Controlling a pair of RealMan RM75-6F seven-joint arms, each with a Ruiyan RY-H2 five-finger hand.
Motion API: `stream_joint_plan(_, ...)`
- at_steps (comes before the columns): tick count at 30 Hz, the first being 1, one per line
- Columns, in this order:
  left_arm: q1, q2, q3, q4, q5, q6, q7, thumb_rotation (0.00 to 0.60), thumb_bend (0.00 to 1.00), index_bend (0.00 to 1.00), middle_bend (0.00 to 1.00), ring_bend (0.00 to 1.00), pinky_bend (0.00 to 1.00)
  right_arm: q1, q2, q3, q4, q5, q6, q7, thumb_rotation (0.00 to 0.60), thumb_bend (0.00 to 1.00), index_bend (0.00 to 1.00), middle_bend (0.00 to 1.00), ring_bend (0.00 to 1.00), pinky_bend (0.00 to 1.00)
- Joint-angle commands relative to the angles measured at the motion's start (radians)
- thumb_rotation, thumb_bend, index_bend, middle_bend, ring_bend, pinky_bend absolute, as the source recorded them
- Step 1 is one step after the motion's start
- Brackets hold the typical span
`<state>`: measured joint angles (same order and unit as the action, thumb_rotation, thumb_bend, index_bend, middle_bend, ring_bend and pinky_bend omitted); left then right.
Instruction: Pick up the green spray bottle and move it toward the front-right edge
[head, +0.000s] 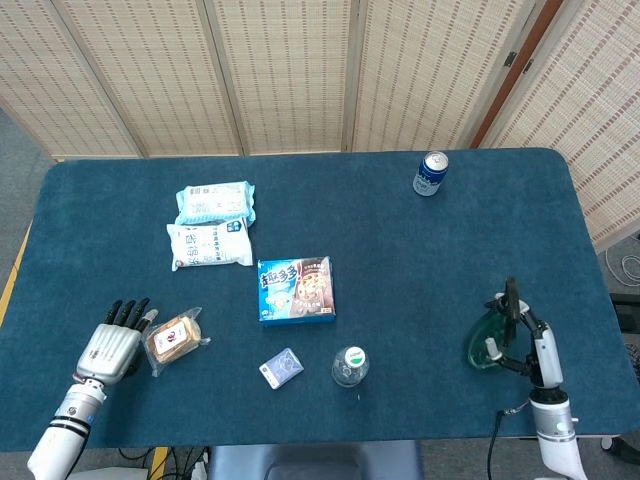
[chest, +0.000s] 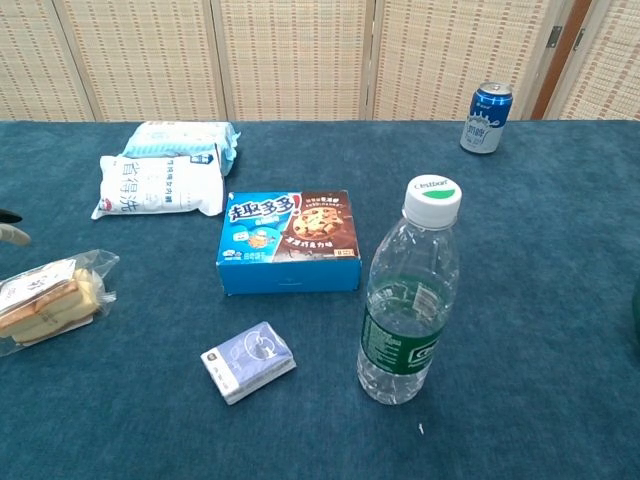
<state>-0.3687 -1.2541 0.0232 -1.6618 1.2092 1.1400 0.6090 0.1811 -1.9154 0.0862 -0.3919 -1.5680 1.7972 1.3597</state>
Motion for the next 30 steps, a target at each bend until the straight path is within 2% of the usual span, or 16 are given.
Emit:
stream_joint_plan(1, 0.000, -0.001, 0.002, -0.003, 0.001, 0.003, 0.005, 0.600, 0.44, 0.09, 0.00, 0.00, 0.00, 0.000, -0.008, -0.005, 0.013, -0.004, 0.004, 0.001, 0.600, 0.32, 0.37, 0.49, 0.33, 0.41)
stream_joint_plan(30, 0.015, -0.004, 0.021, -0.030, 0.011, 0.041, 0.043, 0.600, 0.44, 0.09, 0.00, 0.00, 0.00, -0.019, -0.055, -0.033, 0.090, -0.005, -0.015, 0.055, 0.600, 0.32, 0.37, 0.49, 0.33, 0.41)
